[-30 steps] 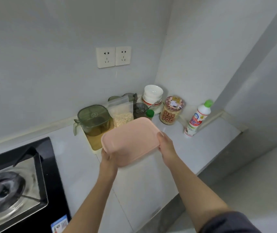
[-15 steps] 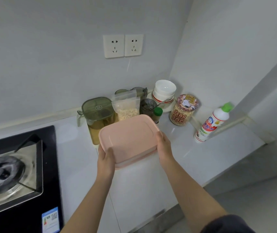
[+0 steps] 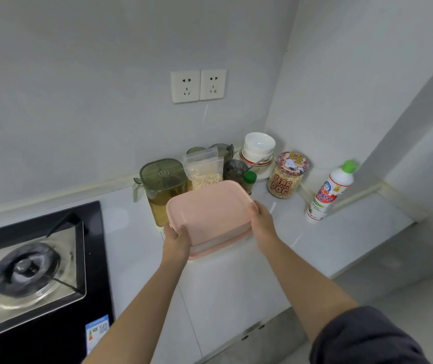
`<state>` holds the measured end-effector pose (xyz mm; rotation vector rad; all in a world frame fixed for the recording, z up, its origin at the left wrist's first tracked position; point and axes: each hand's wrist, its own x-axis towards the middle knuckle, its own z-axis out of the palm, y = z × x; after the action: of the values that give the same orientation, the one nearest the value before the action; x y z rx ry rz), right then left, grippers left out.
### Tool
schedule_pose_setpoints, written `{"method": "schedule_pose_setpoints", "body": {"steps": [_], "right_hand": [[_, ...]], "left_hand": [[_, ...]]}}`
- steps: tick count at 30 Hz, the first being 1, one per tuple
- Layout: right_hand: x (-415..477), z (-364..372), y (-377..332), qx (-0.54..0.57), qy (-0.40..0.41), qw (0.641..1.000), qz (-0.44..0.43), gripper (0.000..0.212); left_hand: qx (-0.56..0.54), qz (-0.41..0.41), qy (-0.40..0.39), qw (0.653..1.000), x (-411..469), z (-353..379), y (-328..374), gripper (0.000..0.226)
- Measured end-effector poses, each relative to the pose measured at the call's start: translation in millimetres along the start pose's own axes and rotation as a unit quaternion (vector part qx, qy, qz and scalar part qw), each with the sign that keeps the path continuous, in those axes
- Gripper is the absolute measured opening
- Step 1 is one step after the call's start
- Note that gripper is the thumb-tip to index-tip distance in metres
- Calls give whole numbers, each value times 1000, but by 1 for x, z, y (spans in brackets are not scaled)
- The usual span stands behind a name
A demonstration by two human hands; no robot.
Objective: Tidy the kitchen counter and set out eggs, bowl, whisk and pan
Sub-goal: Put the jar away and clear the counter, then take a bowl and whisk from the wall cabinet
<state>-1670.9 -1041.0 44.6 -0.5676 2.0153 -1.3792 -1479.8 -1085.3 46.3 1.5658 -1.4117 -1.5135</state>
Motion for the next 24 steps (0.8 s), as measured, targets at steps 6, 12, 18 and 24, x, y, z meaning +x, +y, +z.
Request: {"method": "schedule_pose_setpoints", "body": {"steps": [6, 12, 18, 24], "right_hand": [[-52, -25, -36, -11, 58, 994, -98, 44], [-115, -43, -111, 21, 70, 971, -227, 33], [-156, -72, -224, 37, 90, 931, -352, 33], [-171, -112, -361, 39, 143, 871, -468, 31]], "left_hand": [[131, 233, 60, 962, -48, -36, 32, 59], [283, 444, 47, 849, -110, -70, 107, 46], [370, 574, 111, 722, -170, -100, 207, 47], [376, 671, 201, 607, -212, -119, 332, 48]]}}
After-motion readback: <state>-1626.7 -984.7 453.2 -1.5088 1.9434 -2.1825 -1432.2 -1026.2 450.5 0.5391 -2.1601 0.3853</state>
